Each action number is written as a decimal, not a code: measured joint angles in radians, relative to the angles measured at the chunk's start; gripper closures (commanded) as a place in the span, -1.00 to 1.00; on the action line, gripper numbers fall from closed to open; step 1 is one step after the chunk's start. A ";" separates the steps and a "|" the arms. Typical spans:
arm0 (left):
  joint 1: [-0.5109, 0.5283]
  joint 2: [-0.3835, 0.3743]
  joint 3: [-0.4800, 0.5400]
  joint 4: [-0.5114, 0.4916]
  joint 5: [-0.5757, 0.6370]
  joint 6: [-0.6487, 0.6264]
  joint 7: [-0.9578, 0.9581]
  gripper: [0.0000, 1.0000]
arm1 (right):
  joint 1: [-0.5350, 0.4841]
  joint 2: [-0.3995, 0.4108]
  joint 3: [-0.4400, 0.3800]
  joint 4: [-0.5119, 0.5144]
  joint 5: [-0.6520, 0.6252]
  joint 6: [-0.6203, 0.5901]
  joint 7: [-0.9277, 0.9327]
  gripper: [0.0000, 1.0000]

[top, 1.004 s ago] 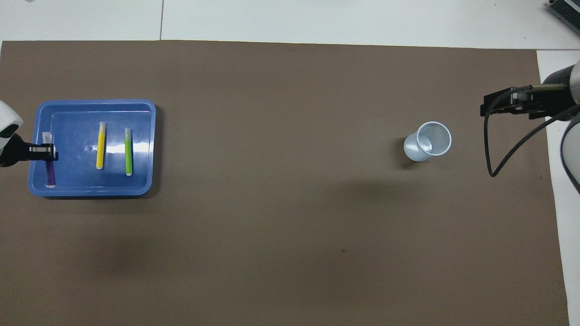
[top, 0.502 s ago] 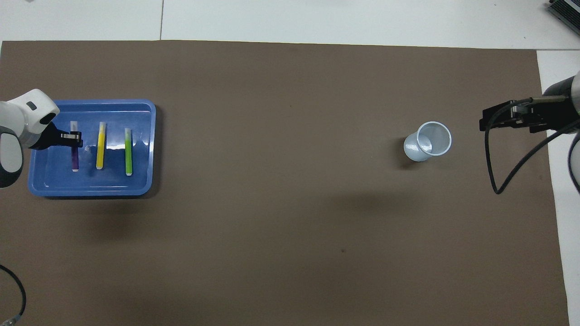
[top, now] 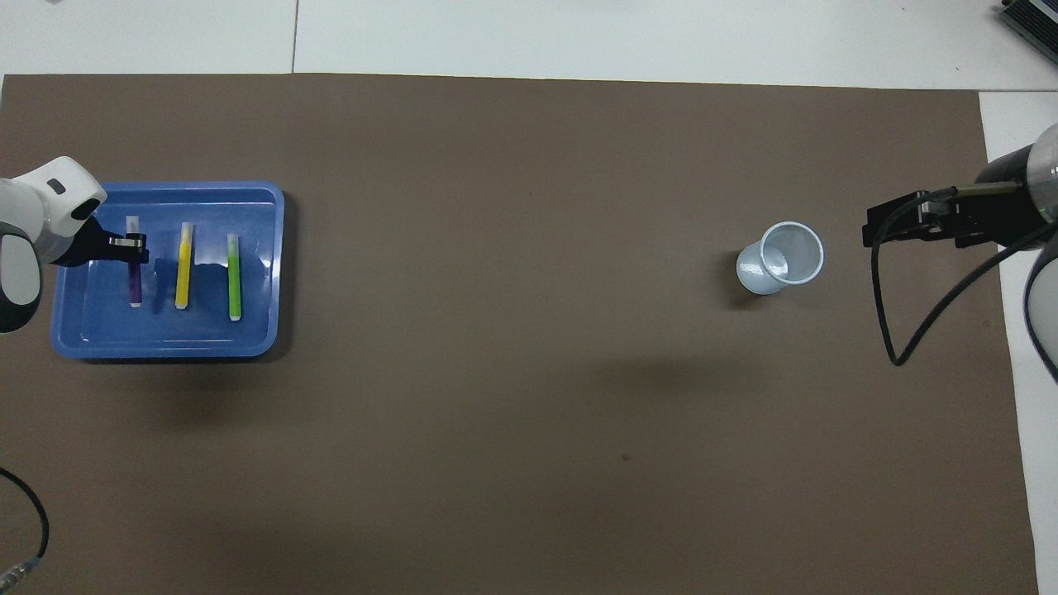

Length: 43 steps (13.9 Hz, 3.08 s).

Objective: Right arm passes pens to left for tray arrangement

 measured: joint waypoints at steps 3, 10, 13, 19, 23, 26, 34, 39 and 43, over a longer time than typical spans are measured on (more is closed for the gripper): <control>0.007 0.015 0.000 -0.001 0.008 0.019 0.000 1.00 | -0.003 -0.001 0.000 0.000 0.000 0.000 0.000 -1.00; 0.007 0.029 0.000 -0.006 0.009 0.055 0.000 0.49 | -0.006 -0.001 0.000 0.000 0.000 0.000 0.000 -1.00; 0.012 0.030 0.003 -0.022 0.009 0.098 0.000 -0.06 | -0.006 -0.001 0.000 0.000 0.000 0.000 0.000 -1.00; 0.015 0.030 0.000 -0.029 0.009 0.107 0.000 -0.99 | -0.006 -0.001 0.000 0.000 0.000 0.000 0.000 -1.00; 0.015 0.030 -0.002 -0.021 0.009 0.107 0.000 -1.00 | -0.006 -0.001 0.000 0.000 0.000 0.000 0.000 -1.00; 0.015 0.029 -0.003 0.004 0.009 0.107 0.000 -1.00 | -0.006 -0.001 0.000 0.000 0.000 0.000 0.000 -1.00; 0.014 -0.142 -0.010 0.066 0.009 0.091 0.000 -1.00 | -0.006 -0.001 0.000 0.000 0.000 0.000 0.000 -1.00; 0.014 -0.298 -0.011 0.088 0.009 -0.062 0.000 -1.00 | -0.006 -0.001 0.000 0.000 0.000 0.000 0.000 -1.00; -0.007 -0.405 -0.033 0.086 0.009 -0.224 -0.003 -1.00 | -0.006 -0.001 0.000 0.000 0.000 0.000 0.000 -1.00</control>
